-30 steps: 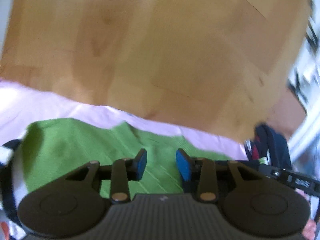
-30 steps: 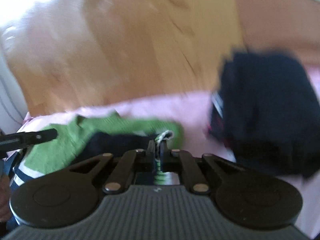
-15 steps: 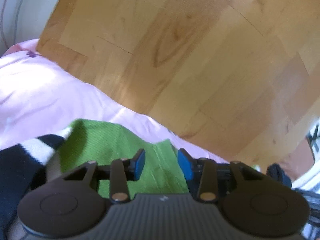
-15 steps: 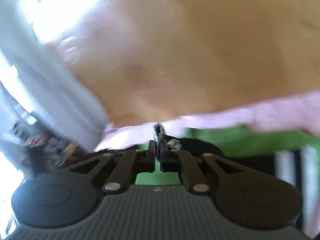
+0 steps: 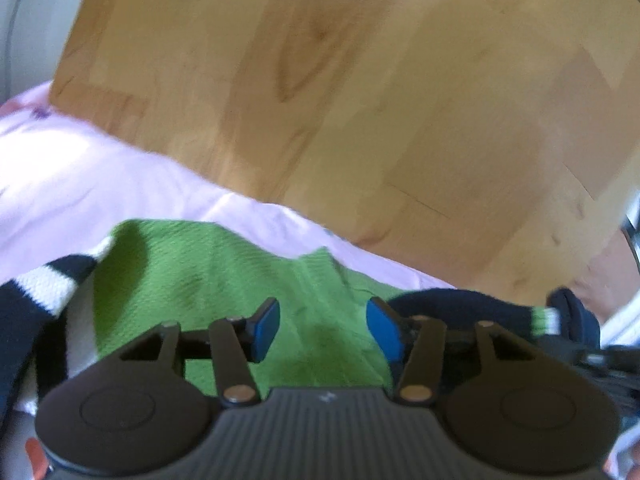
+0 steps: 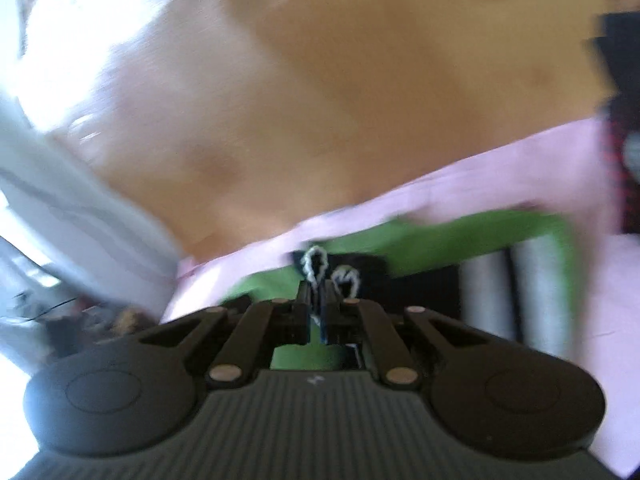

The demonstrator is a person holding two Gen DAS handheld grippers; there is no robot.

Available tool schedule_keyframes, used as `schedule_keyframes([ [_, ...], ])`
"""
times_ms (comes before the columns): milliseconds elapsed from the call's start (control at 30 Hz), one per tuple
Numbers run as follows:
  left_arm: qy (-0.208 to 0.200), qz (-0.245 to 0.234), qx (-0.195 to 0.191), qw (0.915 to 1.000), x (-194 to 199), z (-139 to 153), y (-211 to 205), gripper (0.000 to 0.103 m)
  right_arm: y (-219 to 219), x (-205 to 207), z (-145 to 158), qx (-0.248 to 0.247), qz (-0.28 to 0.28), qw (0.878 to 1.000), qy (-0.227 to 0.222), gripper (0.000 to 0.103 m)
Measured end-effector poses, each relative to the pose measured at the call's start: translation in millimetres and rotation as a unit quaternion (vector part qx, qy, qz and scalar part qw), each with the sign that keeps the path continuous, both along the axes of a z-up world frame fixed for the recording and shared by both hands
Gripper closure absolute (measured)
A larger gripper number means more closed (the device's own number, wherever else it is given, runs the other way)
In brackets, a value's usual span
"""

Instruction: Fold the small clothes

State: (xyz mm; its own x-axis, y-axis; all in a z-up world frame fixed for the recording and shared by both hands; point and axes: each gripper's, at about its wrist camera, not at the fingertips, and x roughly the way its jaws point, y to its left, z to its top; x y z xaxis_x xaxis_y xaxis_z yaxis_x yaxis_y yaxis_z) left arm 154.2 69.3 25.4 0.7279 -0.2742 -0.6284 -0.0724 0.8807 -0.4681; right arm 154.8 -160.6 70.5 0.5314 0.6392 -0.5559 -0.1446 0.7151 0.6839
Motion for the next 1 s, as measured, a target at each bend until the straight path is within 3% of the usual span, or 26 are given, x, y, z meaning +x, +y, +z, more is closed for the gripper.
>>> schedule_keyframes([
  [200, 0.025, 0.06, -0.038, 0.9972, 6.5, -15.0, 35.2, 0.054, 74.3, 9.1, 26.9, 0.088, 0.089, 0.991, 0.049, 0.099],
  [367, 0.026, 0.071, -0.043, 0.9962, 8.2, -16.7, 42.5, 0.054, 99.8, 13.9, 27.1, 0.095, 0.088, 0.99, 0.06, 0.099],
  [467, 0.023, 0.063, -0.037, 0.997, 7.6, -15.0, 37.8, 0.054, 77.1, 16.1, 15.9, 0.086, 0.043, 0.994, 0.06, 0.099],
  [633, 0.015, 0.031, -0.029, 0.999, 5.8, -11.5, 21.2, 0.051, -1.1, -2.8, -1.4, 0.052, -0.039, 0.996, 0.054, 0.099],
  [800, 0.002, -0.035, 0.0, 0.9994, 0.2, -6.6, -16.9, 0.05, -50.3, -24.5, -26.3, -0.062, -0.105, 0.992, 0.024, 0.099],
  [900, 0.002, -0.07, 0.019, 0.9974, -2.4, -8.1, -37.2, 0.05, -63.4, -26.7, -41.6, -0.071, -0.11, 0.991, 0.031, 0.093],
  [967, 0.0, -0.088, 0.027, 0.9957, -3.9, -9.6, -47.3, 0.05, -65.2, -29.2, -45.1, -0.086, -0.117, 0.989, 0.02, 0.08],
  [1000, -0.002, -0.095, 0.036, 0.9949, -4.8, -10.0, -51.8, 0.05, -66.1, -31.7, -44.7, -0.093, -0.125, 0.988, 0.01, 0.066],
])
